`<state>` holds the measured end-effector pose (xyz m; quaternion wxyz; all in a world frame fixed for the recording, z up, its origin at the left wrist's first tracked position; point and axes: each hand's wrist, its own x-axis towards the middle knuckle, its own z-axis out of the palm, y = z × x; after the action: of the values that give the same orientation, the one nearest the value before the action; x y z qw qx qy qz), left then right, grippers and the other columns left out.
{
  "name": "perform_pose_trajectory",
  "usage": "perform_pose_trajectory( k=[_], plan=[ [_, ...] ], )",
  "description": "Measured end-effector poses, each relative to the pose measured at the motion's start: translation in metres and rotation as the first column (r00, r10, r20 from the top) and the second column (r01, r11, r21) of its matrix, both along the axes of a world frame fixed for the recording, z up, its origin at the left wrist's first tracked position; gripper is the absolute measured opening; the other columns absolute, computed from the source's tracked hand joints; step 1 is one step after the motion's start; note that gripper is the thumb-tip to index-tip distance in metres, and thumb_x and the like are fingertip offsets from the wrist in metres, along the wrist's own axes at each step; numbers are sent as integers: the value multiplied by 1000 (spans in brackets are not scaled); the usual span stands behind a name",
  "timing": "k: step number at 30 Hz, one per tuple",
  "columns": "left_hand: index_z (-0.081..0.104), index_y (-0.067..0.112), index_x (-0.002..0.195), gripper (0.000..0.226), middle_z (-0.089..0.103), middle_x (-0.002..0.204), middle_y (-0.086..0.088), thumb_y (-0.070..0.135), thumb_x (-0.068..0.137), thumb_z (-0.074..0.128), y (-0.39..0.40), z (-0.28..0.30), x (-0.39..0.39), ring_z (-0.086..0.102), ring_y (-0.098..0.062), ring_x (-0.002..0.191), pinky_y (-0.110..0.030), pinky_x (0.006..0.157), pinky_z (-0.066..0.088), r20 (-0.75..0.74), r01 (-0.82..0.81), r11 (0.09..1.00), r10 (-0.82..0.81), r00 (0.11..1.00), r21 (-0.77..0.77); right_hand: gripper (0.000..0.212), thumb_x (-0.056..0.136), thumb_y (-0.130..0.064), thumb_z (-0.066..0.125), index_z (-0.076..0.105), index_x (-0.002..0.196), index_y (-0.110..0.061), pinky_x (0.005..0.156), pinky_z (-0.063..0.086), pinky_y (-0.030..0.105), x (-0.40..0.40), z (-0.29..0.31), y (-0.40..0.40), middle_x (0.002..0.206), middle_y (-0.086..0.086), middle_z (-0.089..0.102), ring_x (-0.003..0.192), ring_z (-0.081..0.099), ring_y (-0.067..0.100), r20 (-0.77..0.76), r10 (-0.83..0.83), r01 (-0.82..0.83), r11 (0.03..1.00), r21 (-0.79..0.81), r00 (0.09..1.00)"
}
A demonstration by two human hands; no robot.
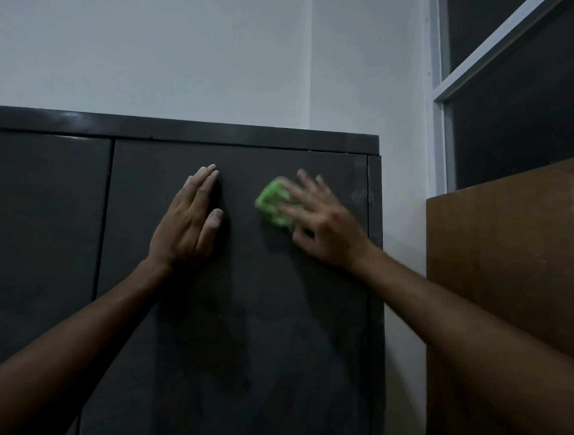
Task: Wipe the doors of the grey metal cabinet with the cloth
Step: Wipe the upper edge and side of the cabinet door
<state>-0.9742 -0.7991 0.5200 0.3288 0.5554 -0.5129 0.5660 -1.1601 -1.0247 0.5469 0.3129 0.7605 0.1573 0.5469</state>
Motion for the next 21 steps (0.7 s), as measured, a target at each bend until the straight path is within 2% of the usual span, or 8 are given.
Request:
perform_pose_trajectory(
  k=[2,3,6,8,13,17,19,21],
  plan=[
    [33,-1,160,66,30,169,-14,34,104,32,1,1,2,25,-26,158,-43,131,17,1,-4,1000,4,1000,-6,55,87,-19,57,58,142,-14,124,18,59,20,-5,30,161,15,36,152,22,43,108,28,-49,980,192,994],
    [33,-1,160,65,31,169,-14,33,104,32,1,1,2,25,-25,158,-43,131,18,3,-5,1000,5,1000,-9,57,86,-18,58,57,143,-15,124,15,58,29,-20,41,162,15,35,152,21,43,82,50,-64,981,181,995],
    [35,-1,159,64,32,168,-14,32,104,32,0,2,4,26,-24,158,-42,131,18,0,0,1000,0,1000,-9,45,89,-22,65,65,133,-15,125,17,54,21,-71,29,161,12,38,153,23,39,-253,2,-47,984,-174,968],
    [35,-1,159,64,33,168,-14,32,104,32,-1,3,3,25,-25,158,-40,132,16,12,-14,1000,14,1000,-8,37,89,-23,68,69,125,-14,124,21,54,-1,-64,4,159,11,41,152,27,39,-355,-33,-71,959,-275,934],
    [36,-2,158,64,32,168,-16,33,104,34,-1,3,-2,24,-27,158,-39,132,13,42,-78,997,77,996,-1,51,96,-22,55,53,146,-15,124,20,58,-16,22,-9,164,13,30,153,19,42,-94,-58,51,995,-80,994],
    [37,-3,157,65,33,167,-17,35,104,36,-1,5,-2,26,-30,158,-40,132,14,65,-117,993,118,991,-16,51,100,-22,53,47,150,-13,124,17,57,-1,76,12,166,14,26,153,16,43,39,-87,84,993,79,995],
    [36,-3,158,65,33,167,-17,36,105,36,-1,5,0,26,-30,158,-37,132,13,70,-133,991,134,988,-18,53,97,-17,52,48,149,-12,122,19,62,-8,86,1,164,16,29,152,18,47,156,-88,46,966,253,984],
    [36,-3,158,65,32,167,-17,36,105,36,-1,4,0,26,-30,158,-36,132,12,74,-144,989,145,987,-18,53,98,-12,48,46,151,-12,122,18,63,-24,76,-22,166,16,26,153,14,47,288,-107,-45,879,475,952]
  ],
)
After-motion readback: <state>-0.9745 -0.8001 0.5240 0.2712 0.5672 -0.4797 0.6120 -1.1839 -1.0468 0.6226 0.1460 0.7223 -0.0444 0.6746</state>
